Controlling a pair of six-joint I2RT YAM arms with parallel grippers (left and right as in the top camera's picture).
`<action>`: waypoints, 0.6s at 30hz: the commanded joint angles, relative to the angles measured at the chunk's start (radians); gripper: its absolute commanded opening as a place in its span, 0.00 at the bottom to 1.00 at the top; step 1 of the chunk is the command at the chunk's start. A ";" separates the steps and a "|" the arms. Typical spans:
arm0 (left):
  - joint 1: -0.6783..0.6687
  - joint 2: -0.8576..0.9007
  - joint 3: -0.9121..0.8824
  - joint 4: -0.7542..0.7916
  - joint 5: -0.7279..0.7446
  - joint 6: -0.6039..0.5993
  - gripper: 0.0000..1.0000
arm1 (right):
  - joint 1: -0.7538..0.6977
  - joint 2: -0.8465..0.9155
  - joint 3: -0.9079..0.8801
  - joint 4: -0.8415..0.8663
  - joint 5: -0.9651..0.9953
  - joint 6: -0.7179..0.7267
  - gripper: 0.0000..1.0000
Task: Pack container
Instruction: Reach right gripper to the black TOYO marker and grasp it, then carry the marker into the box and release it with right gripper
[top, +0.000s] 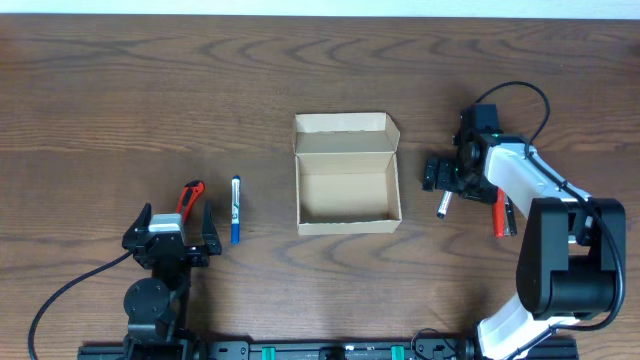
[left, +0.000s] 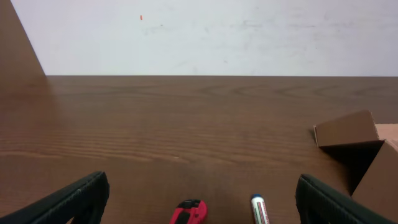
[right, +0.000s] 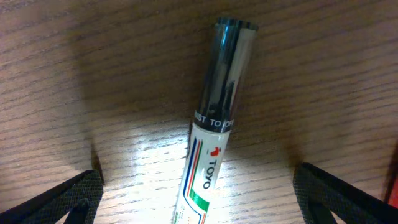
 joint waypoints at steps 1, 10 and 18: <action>0.004 -0.006 -0.034 -0.015 0.018 -0.011 0.95 | 0.007 0.013 -0.034 0.011 -0.016 -0.014 0.99; 0.004 -0.006 -0.034 -0.015 0.018 -0.011 0.95 | 0.007 0.013 -0.034 0.017 -0.016 -0.009 0.45; 0.004 -0.006 -0.034 -0.015 0.018 -0.011 0.95 | 0.007 0.013 -0.034 0.017 -0.016 -0.009 0.01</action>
